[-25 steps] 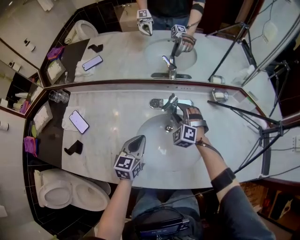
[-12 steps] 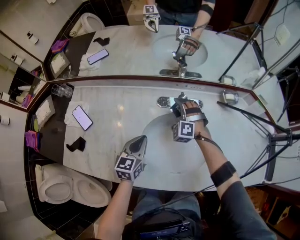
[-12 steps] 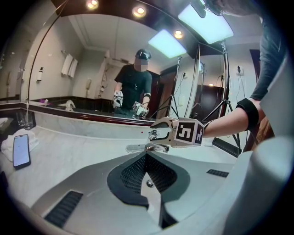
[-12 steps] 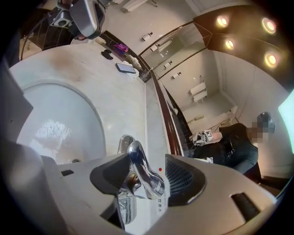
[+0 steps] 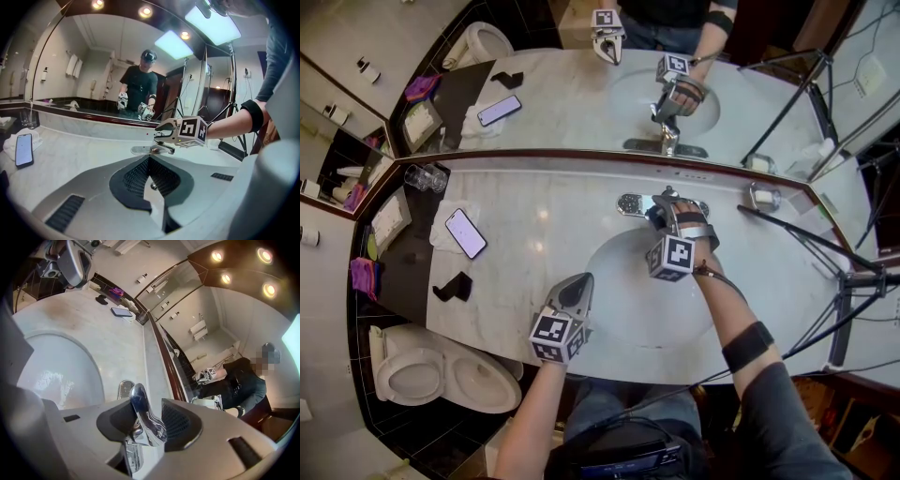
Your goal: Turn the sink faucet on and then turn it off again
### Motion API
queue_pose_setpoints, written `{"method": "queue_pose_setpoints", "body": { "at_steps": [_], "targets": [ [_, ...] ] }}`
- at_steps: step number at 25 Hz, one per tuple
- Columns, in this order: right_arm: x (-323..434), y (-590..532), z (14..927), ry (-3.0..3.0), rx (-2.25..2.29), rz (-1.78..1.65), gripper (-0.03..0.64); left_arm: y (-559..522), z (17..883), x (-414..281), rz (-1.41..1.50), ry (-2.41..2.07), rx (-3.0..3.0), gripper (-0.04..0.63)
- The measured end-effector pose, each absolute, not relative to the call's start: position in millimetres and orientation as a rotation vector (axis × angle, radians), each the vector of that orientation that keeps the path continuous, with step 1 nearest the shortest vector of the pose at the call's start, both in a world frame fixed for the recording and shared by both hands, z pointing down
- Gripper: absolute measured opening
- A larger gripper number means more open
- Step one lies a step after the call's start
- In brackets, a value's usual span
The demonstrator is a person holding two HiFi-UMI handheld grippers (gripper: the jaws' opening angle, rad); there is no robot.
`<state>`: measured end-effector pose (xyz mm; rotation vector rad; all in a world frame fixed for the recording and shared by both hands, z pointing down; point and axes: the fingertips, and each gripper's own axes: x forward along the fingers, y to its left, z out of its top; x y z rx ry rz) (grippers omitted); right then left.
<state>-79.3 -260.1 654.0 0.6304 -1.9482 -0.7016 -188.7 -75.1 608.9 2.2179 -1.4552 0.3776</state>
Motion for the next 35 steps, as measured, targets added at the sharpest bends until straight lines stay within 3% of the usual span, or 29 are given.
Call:
{"method": "queue_pose_setpoints", "body": {
  "at_steps": [26, 35],
  "targets": [
    [-57, -290, 641, -2.180, 0.790, -0.114, 0.166, -90, 596, -184, 0.363, -1.461, 2.236, 0.003],
    [-57, -288, 642, -2.151, 0.795, -0.136, 0.144, -87, 593, -188, 0.362, -1.479, 2.230, 0.003]
  ]
}}
